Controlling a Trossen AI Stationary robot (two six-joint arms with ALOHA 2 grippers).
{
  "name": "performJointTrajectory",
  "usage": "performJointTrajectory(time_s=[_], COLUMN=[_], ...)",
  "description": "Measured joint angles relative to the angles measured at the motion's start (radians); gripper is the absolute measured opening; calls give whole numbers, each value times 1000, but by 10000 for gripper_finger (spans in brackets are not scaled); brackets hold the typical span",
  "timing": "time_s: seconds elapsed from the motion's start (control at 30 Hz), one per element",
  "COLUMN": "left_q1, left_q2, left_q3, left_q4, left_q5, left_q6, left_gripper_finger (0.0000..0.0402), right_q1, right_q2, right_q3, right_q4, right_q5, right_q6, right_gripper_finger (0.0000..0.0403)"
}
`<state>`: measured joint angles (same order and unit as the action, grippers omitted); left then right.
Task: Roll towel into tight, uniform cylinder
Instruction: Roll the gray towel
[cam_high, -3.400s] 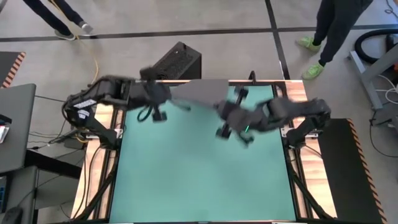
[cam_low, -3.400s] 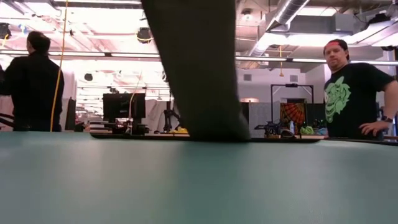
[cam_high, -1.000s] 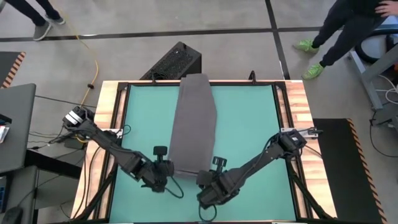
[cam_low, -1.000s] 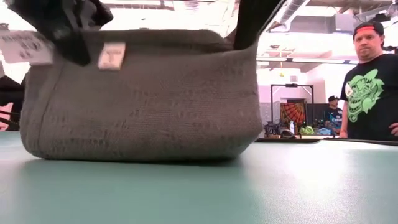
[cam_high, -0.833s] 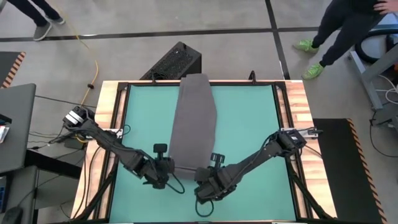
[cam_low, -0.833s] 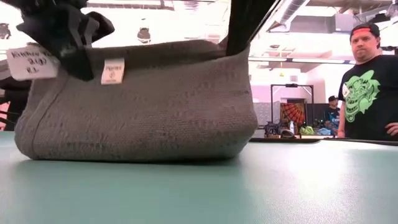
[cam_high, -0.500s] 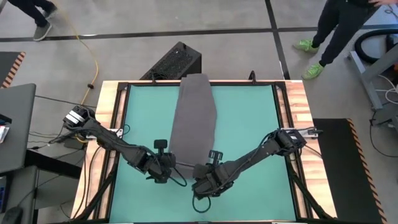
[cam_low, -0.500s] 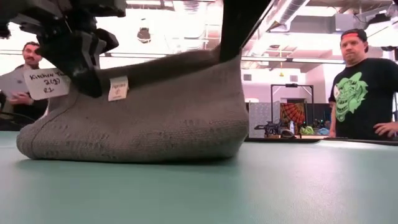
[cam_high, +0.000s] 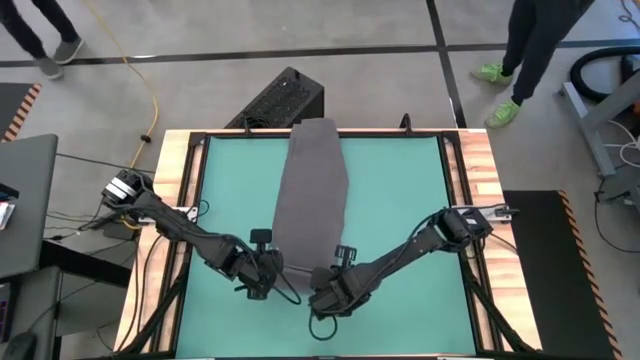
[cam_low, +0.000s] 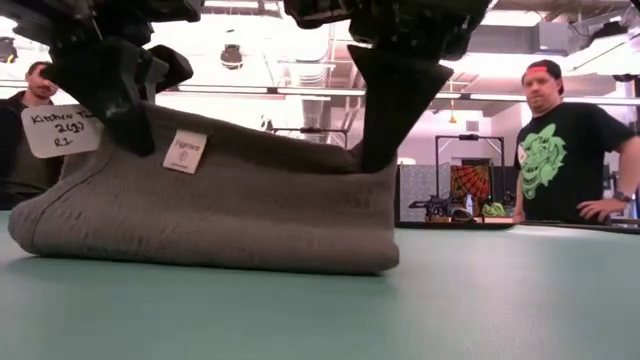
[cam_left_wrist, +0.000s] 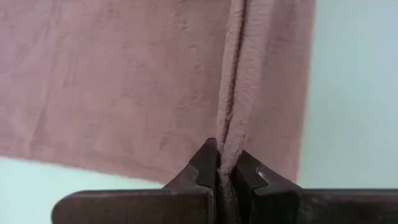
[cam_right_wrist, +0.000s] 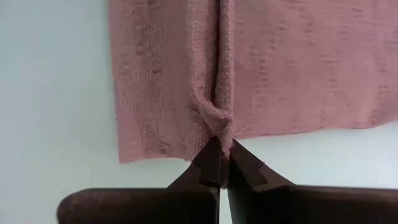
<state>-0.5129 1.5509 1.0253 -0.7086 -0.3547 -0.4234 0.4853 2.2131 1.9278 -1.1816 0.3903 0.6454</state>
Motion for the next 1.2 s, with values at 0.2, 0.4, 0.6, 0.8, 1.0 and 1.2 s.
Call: performJointTrajectory(time_s=[0.2,0.4,0.6,0.8,1.0,1.2], left_q1=[-4,-4,-4,-4,-2,-3], left_q2=[5,5,5,5,5,5], left_q3=[-83,-129,-129,-129,-129,-129], left_q4=[54,76,126,142,156,156], left_q5=[56,55,55,17,13,18], left_q6=[-91,-162,-119,-82,-62,-68], left_gripper_finger=[0,0,0,0,0,0], right_q1=[-4,1,-12,-25,-22,-22], right_q2=[0,0,0,0,0,0], right_q3=[0,-31,-86,-120,-120,-120], right_q4=[31,125,135,137,140,144], right_q5=[0,1,1,1,-1,-2], right_q6=[-2,-27,-22,-2,-6,-24], right_gripper_finger=[28,27,27,30,31,44])
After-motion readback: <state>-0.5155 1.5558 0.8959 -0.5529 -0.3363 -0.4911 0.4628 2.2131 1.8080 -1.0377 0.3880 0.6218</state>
